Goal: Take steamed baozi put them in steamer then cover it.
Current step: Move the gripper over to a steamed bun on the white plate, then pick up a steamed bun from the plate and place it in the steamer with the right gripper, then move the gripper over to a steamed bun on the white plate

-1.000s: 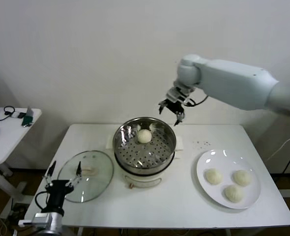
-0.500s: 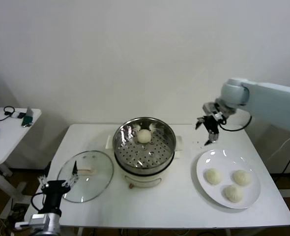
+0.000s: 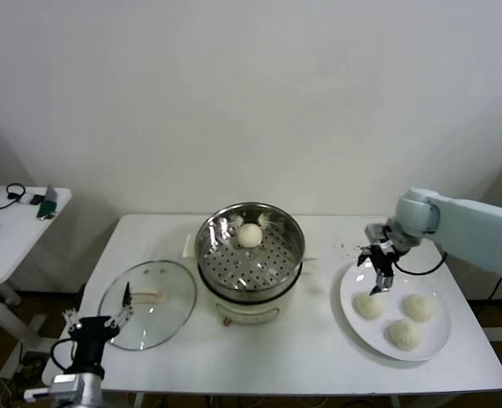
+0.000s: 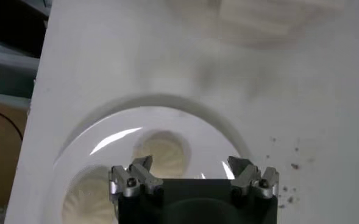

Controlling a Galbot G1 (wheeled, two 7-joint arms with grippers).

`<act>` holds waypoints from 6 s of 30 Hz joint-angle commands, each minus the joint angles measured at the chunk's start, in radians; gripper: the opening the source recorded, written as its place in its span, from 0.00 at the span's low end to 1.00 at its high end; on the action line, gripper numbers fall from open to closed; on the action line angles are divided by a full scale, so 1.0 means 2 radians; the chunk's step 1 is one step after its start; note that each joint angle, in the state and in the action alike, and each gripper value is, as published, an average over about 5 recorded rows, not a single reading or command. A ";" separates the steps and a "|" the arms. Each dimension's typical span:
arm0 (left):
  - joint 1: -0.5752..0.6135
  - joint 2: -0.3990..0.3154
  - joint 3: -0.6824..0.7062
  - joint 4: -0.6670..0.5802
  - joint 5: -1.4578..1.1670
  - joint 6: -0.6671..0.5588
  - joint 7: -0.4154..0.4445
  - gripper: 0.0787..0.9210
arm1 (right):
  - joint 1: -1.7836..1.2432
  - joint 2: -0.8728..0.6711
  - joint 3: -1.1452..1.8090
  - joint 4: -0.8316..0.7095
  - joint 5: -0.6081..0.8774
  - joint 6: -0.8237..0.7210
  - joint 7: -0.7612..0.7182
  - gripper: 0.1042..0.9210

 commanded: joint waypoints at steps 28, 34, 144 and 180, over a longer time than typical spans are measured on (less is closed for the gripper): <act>0.010 -0.005 0.002 0.007 0.006 -0.006 -0.001 0.88 | -0.098 -0.002 0.066 -0.033 -0.054 0.008 0.002 0.81; 0.010 -0.006 0.003 0.004 0.006 -0.005 -0.001 0.88 | -0.097 -0.003 0.070 -0.034 -0.052 0.007 0.006 0.76; 0.031 0.026 0.026 -0.015 0.031 0.002 0.021 0.88 | 0.216 -0.078 -0.147 0.185 0.035 -0.012 -0.008 0.88; 0.024 0.000 0.026 0.000 0.054 0.010 0.018 0.88 | -0.176 -0.155 0.162 0.090 -0.150 0.021 -0.026 0.88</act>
